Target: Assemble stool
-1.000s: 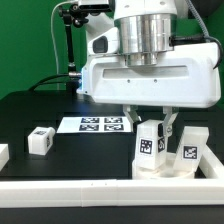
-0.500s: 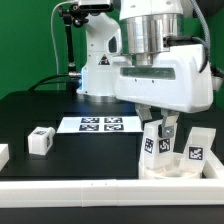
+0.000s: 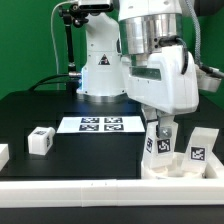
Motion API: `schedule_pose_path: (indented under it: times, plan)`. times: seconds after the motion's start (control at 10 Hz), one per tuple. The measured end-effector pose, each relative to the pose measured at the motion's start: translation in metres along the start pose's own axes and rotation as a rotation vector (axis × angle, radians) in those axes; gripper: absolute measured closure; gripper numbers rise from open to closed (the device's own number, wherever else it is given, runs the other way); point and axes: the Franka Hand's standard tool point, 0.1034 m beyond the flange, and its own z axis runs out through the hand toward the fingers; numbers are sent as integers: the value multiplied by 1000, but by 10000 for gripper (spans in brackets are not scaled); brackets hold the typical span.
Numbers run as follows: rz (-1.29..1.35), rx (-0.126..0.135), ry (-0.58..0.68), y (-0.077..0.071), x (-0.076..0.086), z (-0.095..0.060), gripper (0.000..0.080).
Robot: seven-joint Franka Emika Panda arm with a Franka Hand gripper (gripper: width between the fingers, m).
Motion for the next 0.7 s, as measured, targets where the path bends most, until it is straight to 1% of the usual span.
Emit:
schedule_pose_path:
  times: [0.1,0.2,0.3,0.4,0.5,0.6,0.7]
  plan:
    - [-5,0,0,0,0,0,459]
    - [-16,-1,-1,0,0,0,294]
    - [-35,-6,-4,0,-1,-1,196]
    - [-45,-5,-6,-1,-2,-3,196]
    - [-55,-4,-10,-2,-5,-7,159]
    - [-72,-9,-19,-3,-9,-14,152]
    - [-108,-2,-22,-6,-11,-20,152]
